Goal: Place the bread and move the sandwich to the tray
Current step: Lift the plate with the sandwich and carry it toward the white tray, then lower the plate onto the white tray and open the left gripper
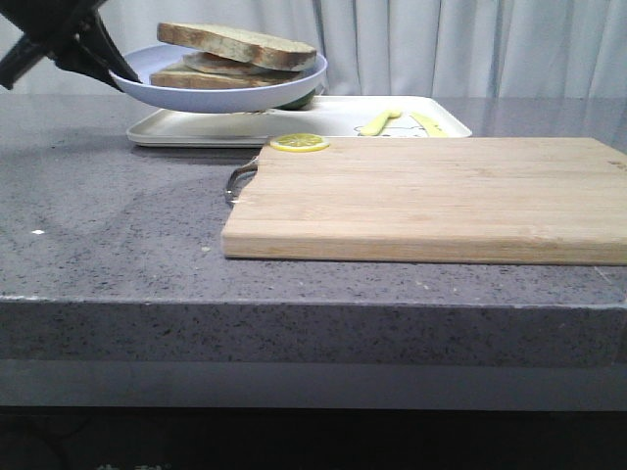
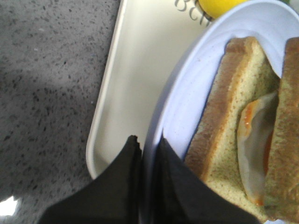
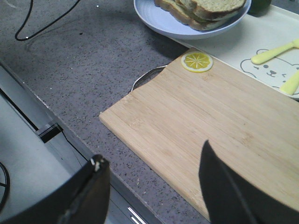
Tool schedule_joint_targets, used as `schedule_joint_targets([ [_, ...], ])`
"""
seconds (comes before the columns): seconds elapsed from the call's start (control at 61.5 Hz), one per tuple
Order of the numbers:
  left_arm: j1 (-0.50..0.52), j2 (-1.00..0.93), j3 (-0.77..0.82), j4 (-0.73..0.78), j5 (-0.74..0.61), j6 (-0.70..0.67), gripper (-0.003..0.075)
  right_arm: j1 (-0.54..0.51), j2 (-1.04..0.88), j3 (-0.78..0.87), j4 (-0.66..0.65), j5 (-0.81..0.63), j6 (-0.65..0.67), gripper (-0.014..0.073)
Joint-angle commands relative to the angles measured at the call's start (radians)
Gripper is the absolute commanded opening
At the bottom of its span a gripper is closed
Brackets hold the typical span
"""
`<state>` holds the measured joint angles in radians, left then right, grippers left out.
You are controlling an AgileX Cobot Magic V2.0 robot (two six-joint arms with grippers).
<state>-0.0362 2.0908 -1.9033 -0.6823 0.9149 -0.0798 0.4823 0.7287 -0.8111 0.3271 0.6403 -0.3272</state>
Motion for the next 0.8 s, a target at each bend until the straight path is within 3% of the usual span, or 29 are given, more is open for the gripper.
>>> schedule_joint_targets([
  [0.0,-0.005,-0.03,-0.09,-0.038,-0.008,-0.083,-0.002,-0.004,-0.004,-0.027,0.015,-0.063,0.001,0.0444],
  [0.276,-0.007,0.015,-0.112,-0.01,-0.001,-0.126,-0.0003,-0.004,-0.003,-0.027,0.015,-0.063,0.001,0.0444],
  [0.537,-0.007,0.016,-0.112,-0.02,0.007,-0.115,0.0299,-0.004,-0.003,-0.027,0.015,-0.063,0.001,0.0444],
  [0.78,-0.007,-0.04,-0.112,-0.015,0.062,0.033,0.0325,-0.004,-0.003,-0.027,0.015,-0.063,0.001,0.0444],
])
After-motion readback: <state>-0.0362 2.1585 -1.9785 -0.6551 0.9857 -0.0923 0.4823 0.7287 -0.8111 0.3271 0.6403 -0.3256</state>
